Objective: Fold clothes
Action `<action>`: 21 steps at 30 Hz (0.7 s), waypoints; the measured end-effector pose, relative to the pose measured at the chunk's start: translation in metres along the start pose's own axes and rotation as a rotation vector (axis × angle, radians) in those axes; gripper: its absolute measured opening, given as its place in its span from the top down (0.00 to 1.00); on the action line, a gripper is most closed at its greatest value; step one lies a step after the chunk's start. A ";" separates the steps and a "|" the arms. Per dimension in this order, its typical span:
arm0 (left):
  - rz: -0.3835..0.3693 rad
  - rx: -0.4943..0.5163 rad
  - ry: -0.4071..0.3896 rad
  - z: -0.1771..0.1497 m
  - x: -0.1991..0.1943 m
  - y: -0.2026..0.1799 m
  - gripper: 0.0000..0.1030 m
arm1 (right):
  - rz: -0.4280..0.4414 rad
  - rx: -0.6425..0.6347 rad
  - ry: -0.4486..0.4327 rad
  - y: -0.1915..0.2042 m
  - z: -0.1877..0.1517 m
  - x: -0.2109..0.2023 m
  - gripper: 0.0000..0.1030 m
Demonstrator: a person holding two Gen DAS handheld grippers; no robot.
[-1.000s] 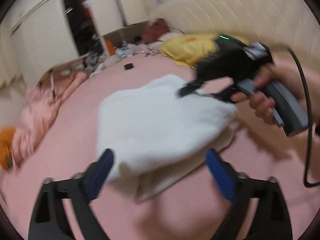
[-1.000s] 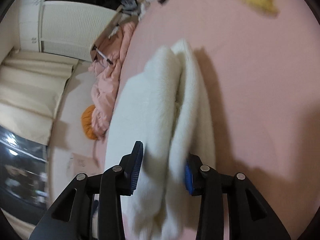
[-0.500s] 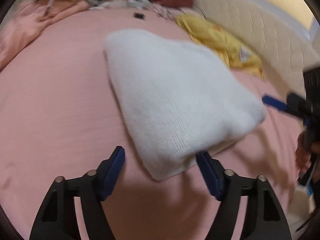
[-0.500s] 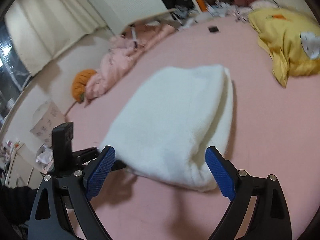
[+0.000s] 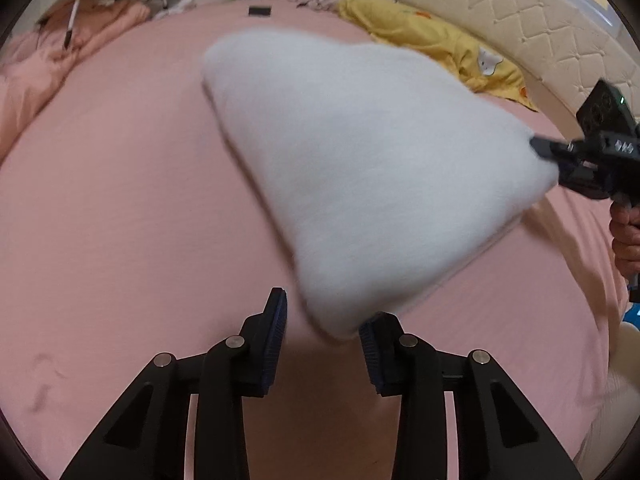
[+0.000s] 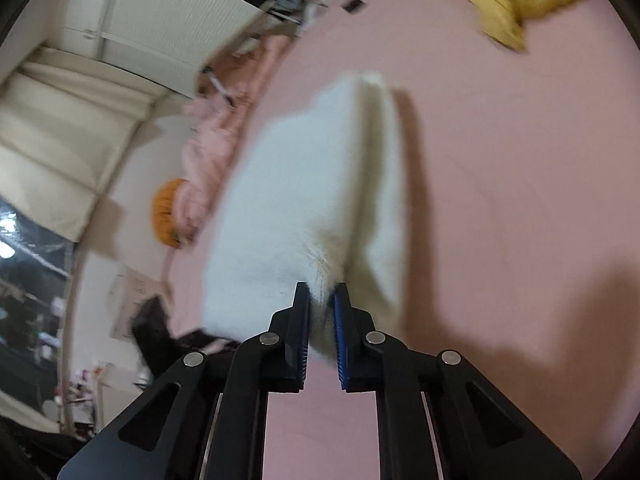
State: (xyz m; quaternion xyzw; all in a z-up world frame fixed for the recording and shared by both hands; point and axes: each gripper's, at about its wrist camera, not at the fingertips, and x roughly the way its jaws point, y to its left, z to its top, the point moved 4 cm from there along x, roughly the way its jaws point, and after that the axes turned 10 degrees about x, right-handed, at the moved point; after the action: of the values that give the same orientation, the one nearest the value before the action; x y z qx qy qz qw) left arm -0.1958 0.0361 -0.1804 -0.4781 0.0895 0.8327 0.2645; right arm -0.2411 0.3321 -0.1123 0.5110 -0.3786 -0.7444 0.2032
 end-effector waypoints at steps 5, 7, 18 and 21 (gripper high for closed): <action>0.000 -0.080 -0.002 -0.007 -0.001 0.010 0.61 | -0.032 0.050 -0.022 -0.019 -0.011 0.010 0.85; -0.006 -0.111 0.011 -0.008 -0.006 0.011 0.57 | -0.029 0.068 -0.064 -0.012 -0.012 0.001 0.72; -0.006 -0.286 -0.063 -0.009 -0.042 -0.002 0.07 | 0.376 0.510 -0.051 0.017 -0.066 0.018 0.00; 0.085 -0.298 0.003 -0.012 -0.032 -0.001 0.07 | 0.386 0.609 -0.023 0.013 -0.071 0.054 0.00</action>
State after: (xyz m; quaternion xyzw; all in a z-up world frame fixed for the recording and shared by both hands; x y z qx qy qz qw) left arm -0.1734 0.0205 -0.1602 -0.5090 -0.0145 0.8465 0.1552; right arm -0.1983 0.2610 -0.1491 0.4589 -0.6749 -0.5509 0.1743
